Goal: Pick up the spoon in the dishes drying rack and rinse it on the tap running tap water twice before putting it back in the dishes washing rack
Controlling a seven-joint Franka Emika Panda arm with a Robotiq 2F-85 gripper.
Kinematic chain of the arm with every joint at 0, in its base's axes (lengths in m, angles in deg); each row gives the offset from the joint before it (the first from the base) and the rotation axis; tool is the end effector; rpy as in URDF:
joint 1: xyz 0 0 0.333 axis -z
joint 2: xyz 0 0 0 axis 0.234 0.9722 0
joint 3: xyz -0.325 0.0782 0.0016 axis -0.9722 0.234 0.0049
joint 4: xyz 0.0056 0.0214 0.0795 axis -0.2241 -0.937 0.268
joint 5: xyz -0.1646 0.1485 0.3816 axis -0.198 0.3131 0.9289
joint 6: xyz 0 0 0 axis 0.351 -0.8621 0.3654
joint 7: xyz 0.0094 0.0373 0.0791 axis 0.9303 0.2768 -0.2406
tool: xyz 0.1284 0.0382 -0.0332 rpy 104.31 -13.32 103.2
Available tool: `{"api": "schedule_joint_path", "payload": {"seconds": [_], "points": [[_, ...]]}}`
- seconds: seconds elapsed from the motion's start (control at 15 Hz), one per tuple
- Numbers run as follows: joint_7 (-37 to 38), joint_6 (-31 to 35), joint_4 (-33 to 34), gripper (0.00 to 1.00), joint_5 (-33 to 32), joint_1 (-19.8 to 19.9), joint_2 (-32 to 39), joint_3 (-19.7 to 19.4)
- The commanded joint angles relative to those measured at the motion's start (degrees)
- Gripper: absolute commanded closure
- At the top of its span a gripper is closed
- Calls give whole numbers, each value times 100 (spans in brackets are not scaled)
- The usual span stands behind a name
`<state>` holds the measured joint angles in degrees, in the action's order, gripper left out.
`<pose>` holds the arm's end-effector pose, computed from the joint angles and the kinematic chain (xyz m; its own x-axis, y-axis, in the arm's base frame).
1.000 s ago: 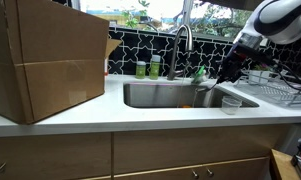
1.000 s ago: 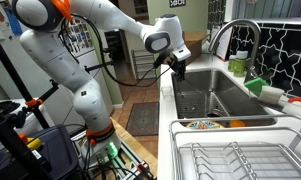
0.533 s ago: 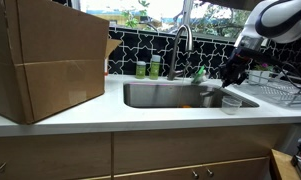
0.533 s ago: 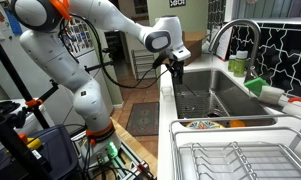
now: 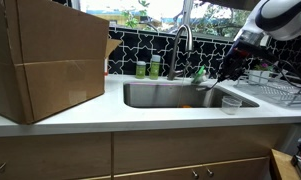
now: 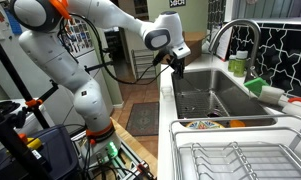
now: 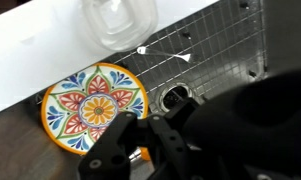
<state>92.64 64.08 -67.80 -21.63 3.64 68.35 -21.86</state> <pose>0.4528 -0.1881 0.4121 0.3410 -0.9393 0.0387 -0.8865 -0.3350 -0.3193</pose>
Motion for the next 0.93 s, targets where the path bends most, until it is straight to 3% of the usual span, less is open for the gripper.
{"api": "schedule_joint_path", "payload": {"seconds": [0.0,0.4,0.87], "points": [[-51,457,111,98,1090,-391,-6,-178],[-757,1760,170,98,2726,-982,136,-273],[-1152,1908,175,98,3239,-965,277,-186]]}}
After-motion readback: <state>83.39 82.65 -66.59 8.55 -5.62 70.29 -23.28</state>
